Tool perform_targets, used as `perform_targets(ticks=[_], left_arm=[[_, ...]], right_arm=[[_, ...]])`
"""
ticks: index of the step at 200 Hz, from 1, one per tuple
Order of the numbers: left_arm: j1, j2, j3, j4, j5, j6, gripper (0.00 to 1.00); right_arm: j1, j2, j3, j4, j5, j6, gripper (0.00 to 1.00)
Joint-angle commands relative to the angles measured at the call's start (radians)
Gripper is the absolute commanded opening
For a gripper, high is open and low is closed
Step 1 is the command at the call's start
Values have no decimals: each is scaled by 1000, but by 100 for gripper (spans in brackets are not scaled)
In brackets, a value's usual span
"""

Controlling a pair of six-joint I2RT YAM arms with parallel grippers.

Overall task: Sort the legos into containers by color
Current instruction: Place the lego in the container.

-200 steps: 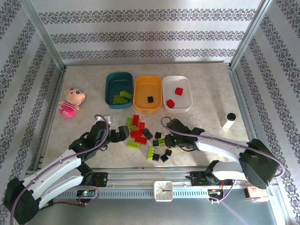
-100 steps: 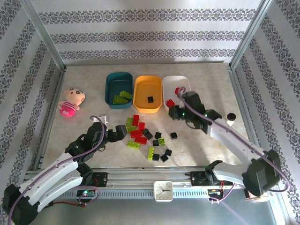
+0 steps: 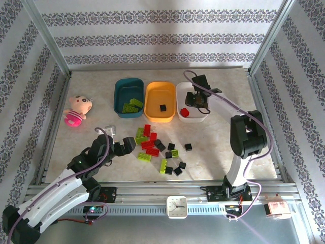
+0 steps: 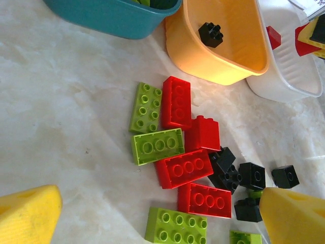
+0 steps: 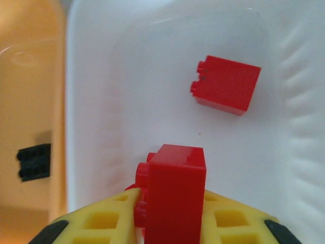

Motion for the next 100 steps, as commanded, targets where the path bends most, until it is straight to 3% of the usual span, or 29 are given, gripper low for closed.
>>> perform_targets(ticks=[1,47,100], left_arm=[[-4,-30,-10,-68,-21,-17,100],[-4,-86,-19,-101,-50,-24,100],[-4,-111,-45,-101,-58,-32,100]], right_arm=[[-14,22,54,-35,4,-9,35],[-9,-94,3,-25,1,-23,48],[112,-380,-364,54,22,19,54]])
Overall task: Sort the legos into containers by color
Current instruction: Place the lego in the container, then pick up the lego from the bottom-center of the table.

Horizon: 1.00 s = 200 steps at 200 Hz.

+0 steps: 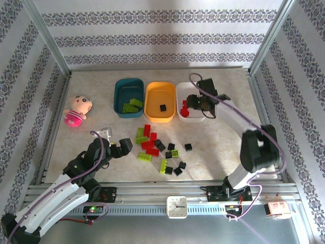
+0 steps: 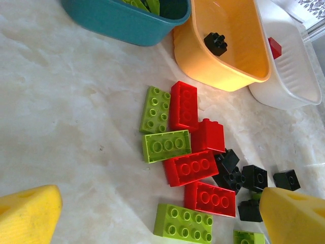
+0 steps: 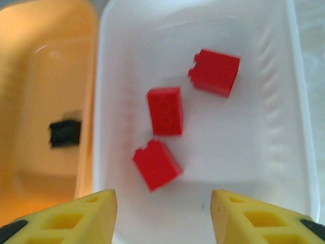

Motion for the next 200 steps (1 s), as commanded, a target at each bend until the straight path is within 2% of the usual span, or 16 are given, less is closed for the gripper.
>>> perform_targets(ticks=[1,28,47,103,122,161,200], left_arm=[[-4,-13,-23,-38,-24,-21,100],[-5,-15,-34,-32,-23,-28,100],[-4,-17,-41,-29,-28,-29,100],[-5,-19,-62,-10,-23,-42,100],[-4,-19,-64,-13,-22,-44,100],[-4,-21,-61,-26,-27,-40,100],[-4,-22,-62,-33,-32,-33,100]], right_arm=[[76,-101,-155,20,20,32,54],[158,-222,-371,78,46,95,59],[209,-257,-457,91,70,116,60],[301,-162,-509,118,104,123,61],[321,-124,-505,129,105,123,57],[345,-109,-500,129,109,120,37],[374,-226,-455,95,79,102,25]])
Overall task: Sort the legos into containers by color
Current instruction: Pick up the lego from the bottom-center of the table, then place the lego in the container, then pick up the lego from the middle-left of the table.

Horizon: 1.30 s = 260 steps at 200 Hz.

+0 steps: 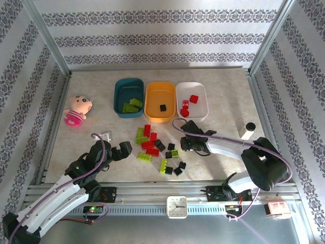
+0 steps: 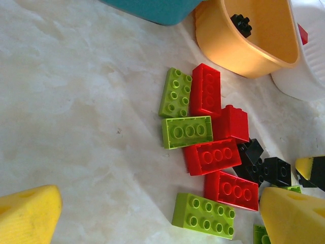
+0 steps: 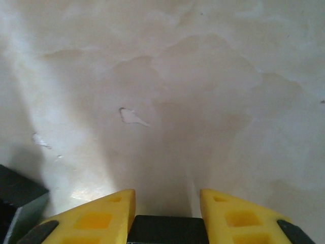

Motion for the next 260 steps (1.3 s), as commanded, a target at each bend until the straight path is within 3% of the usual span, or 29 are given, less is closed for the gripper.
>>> perform_targets(ticks=[1,24,44,141,164,181,195,217,239,260], left_arm=[[-5,-12,-8,-22,-26,-7,100],[-4,-13,-12,-24,-27,-8,100],[-4,-13,-20,-16,-26,-16,100],[-4,-40,-28,-76,15,-35,100],[-4,-42,-28,-82,31,-23,100],[-4,-40,-28,-77,43,-9,100],[-4,-34,-28,-60,57,6,100],[-4,31,-11,-1,118,45,99],[-20,202,50,42,182,88,93],[-160,365,119,89,119,96,89]], right_arm=[[26,-89,45,-14,-28,-16,24],[43,-142,143,-26,-53,-42,23],[43,-96,260,-18,-46,-78,23],[-46,555,885,-25,-22,-169,25],[-60,640,971,-76,-9,-142,35],[-66,667,992,-83,-24,-123,51],[-68,664,987,-80,-33,-116,57],[-68,612,940,-60,-36,-114,60],[-68,528,846,-26,-36,-114,61],[-70,436,729,7,-35,-102,61]])
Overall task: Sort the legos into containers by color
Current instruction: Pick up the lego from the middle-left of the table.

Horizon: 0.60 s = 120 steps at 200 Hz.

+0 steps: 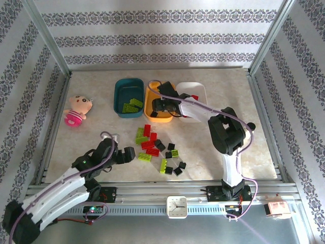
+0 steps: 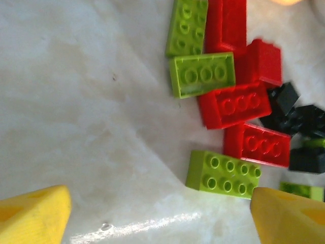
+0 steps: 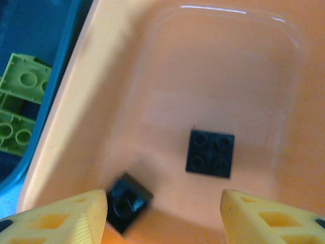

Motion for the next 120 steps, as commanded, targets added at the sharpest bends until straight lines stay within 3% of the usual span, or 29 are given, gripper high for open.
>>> perform_targets(ticks=[1,21,44,79,120], left_arm=[[-133,138,92,97,-17,51,89],[-306,276,175,124,-113,58,88],[-402,441,264,179,-107,71,85],[-422,642,351,249,-80,89,72],[-421,790,418,274,-63,112,69]], right_arm=[[-4,-130,-110,39,2,20,61],[-7,-211,-230,70,9,35,61],[-15,-312,-379,121,11,59,61],[-29,-443,-544,166,12,82,61],[-44,-592,-672,178,12,92,61]])
